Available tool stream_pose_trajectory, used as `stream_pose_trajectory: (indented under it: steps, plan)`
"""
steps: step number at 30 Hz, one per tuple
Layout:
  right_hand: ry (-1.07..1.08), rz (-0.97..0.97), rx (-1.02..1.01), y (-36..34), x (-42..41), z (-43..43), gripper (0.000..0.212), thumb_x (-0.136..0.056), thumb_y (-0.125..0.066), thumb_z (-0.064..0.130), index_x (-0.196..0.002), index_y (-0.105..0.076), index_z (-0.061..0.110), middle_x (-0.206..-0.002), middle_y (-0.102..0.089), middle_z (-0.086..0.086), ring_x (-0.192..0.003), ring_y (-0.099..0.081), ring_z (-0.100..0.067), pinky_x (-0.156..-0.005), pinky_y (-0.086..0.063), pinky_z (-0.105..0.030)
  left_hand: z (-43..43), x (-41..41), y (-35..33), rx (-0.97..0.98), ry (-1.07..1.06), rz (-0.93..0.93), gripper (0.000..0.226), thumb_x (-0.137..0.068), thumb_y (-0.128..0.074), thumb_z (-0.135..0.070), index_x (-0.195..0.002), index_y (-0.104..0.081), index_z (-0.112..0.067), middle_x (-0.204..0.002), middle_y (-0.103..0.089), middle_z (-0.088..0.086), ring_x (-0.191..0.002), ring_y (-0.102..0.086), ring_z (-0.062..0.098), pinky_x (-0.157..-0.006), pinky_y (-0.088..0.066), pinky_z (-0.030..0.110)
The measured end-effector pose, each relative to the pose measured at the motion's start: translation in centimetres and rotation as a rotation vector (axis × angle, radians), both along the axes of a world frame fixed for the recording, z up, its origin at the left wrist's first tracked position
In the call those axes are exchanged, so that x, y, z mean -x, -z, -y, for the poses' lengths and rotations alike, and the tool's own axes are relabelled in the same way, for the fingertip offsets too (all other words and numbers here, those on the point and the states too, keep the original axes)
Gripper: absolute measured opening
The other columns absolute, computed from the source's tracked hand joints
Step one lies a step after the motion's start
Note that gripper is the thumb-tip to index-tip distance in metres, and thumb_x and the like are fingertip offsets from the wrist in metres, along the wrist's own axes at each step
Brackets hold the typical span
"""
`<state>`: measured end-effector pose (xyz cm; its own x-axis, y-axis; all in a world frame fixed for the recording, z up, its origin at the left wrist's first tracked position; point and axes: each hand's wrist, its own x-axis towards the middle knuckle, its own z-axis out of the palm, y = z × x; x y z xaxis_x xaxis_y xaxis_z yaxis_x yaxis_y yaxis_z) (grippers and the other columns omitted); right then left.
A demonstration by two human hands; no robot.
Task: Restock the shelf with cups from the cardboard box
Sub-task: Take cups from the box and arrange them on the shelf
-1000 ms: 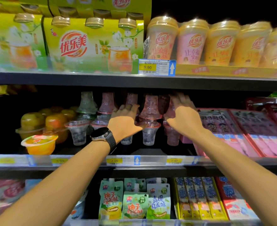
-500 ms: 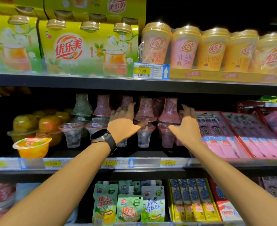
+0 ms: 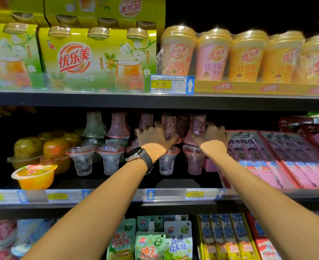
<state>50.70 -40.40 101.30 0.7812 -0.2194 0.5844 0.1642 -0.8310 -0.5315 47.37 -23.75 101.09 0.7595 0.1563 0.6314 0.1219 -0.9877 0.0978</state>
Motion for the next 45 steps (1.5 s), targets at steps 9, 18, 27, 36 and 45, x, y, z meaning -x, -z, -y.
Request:
stream_pose_trajectory:
  steps: [9, 18, 27, 36, 45]
  plan:
    - [-0.049, -0.009, -0.096, -0.4, -0.2, -0.3, 0.042, -0.078, -0.070, 0.047, -0.085, -0.064, 0.006, -0.113, -0.065, -0.018, -0.121, -0.047, -0.033, -0.101, -0.034, -0.040, 0.8, -0.8, -0.6, 0.332, 0.103, -0.057, 0.051, -0.081, -0.061, -0.064, -0.079, -0.055, -0.013, -0.103, -0.069, 0.013, -0.097, -0.065, 0.033, -0.084, -0.050, 0.035]
    - [-0.138, -0.016, -0.233, -1.2, 0.4, -1.2, 0.030, -0.069, -0.072, 0.033, -0.064, -0.058, 0.007, -0.092, -0.067, -0.022, -0.094, -0.062, -0.038, -0.073, -0.046, -0.036, -1.8, 0.4, -1.0, 0.429, 0.086, 0.018, 0.051, -0.079, -0.067, -0.059, -0.071, -0.051, -0.010, -0.094, -0.065, 0.015, -0.096, -0.065, 0.036, -0.073, -0.050, 0.035]
    - [-0.262, -0.058, -0.259, -1.8, 1.8, -6.6, 0.044, -0.069, -0.081, 0.035, -0.056, -0.046, 0.011, -0.081, -0.063, -0.014, -0.087, -0.066, -0.033, -0.066, -0.041, -0.031, -7.5, 2.4, -1.5, 0.488, 0.022, 0.033, 0.044, -0.079, -0.070, -0.052, -0.069, -0.057, -0.011, -0.089, -0.069, 0.017, -0.087, -0.068, 0.035, -0.072, -0.053, 0.037]
    - [-0.367, -0.082, -0.254, -0.9, 2.6, -11.4, 0.037, -0.074, -0.077, 0.032, -0.090, -0.067, 0.001, -0.105, -0.066, -0.021, -0.100, -0.061, -0.036, -0.078, -0.047, -0.033, -11.0, 3.3, -1.4, 0.429, -0.082, 0.023, 0.049, -0.075, -0.072, -0.056, -0.068, -0.056, -0.010, -0.085, -0.068, 0.014, -0.088, -0.067, 0.035, -0.069, -0.051, 0.034]
    - [-0.434, -0.127, -0.222, -0.9, 2.0, -15.2, 0.044, -0.074, -0.077, 0.041, -0.096, -0.067, 0.005, -0.112, -0.065, -0.020, -0.106, -0.061, -0.035, -0.084, -0.047, -0.034, -14.8, 4.2, -1.1, 0.472, -0.136, 0.016, 0.054, -0.073, -0.072, -0.058, -0.098, -0.063, -0.010, -0.102, -0.069, 0.012, -0.095, -0.066, 0.035, -0.079, -0.055, 0.037]
